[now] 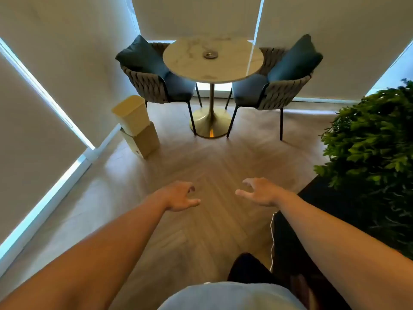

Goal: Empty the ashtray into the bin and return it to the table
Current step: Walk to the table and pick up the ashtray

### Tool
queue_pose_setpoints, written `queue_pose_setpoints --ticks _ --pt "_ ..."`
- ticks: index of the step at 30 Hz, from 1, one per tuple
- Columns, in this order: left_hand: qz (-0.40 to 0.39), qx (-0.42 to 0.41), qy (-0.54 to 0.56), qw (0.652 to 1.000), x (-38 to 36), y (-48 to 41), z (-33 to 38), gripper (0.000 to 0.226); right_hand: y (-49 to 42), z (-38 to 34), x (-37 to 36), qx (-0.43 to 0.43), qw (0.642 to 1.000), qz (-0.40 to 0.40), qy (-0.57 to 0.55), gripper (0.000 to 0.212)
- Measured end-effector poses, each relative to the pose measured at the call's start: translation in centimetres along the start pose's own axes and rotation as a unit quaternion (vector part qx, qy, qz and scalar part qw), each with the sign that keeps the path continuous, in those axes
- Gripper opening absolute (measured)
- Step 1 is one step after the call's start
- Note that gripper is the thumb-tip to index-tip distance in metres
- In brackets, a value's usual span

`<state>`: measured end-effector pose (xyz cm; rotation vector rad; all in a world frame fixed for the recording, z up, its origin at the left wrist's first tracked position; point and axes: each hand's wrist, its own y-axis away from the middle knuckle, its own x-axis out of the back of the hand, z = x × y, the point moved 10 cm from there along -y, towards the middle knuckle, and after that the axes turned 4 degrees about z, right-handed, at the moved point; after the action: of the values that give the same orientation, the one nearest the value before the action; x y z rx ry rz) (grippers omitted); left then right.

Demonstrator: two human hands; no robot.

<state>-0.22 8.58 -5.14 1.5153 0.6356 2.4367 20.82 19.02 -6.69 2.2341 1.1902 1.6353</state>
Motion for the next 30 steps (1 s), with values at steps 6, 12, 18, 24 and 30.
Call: queue_pose_setpoints --ticks 6,12,18,24,30 --pt "-0.051 0.016 0.004 0.999 -1.5 -2.4 -1.7 0.066 -3.0 0.7 -3.5 -0.025 0.998 -0.054 -0.011 0.086" --pt "-0.060 0.025 -0.002 0.998 0.3 -8.5 -3.4 0.065 -9.2 2.0 -2.8 -0.032 0.997 -0.069 -0.016 0.085" --pt "-0.083 0.036 0.006 0.996 3.5 -17.1 -3.6 0.064 -17.4 4.1 1.4 -0.038 0.995 -0.089 -0.013 0.085" --pt "-0.072 0.049 0.031 0.996 8.9 -25.4 -2.5 0.062 -24.9 4.9 7.9 -0.024 0.995 -0.096 0.000 0.086" --pt "-0.076 0.048 0.027 0.996 13.6 -32.8 -2.5 0.064 -31.5 5.3 13.2 -0.023 0.994 -0.106 -0.016 0.088"
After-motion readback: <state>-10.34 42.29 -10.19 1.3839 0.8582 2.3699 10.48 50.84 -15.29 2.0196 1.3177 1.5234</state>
